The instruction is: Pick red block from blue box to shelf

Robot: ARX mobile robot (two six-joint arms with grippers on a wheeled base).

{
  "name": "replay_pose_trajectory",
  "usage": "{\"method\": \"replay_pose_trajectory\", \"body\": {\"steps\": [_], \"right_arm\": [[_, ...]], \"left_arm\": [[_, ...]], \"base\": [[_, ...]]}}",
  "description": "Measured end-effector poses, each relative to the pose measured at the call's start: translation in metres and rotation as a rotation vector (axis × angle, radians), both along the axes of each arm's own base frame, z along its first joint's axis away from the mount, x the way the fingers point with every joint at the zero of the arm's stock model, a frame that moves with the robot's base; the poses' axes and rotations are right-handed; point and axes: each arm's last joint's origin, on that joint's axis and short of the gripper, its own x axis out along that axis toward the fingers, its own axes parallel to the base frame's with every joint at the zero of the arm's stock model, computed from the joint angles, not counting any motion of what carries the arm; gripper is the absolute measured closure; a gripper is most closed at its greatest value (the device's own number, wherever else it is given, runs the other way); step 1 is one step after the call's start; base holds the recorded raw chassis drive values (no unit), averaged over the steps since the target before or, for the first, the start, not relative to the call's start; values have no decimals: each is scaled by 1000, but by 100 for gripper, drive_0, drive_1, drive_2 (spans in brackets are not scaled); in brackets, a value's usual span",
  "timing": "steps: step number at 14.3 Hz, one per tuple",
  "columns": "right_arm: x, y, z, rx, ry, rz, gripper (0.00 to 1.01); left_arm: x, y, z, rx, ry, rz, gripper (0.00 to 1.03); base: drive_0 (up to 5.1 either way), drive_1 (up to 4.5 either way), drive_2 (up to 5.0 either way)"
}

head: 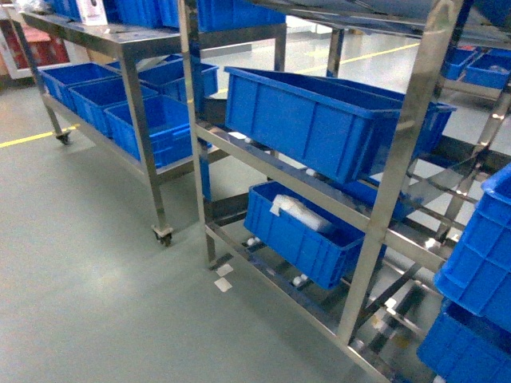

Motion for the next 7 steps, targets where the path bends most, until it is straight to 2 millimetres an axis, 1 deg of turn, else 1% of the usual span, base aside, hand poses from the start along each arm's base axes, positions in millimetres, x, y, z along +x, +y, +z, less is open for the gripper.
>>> {"method": "replay_pose_trajectory", "body": {"steps": [7], "right_arm": [[-1, 0, 1, 0, -6, 3, 75]], "left_arm": [[0, 0, 0, 0, 1, 3, 5]], "base": [[-176, -176, -176]]}}
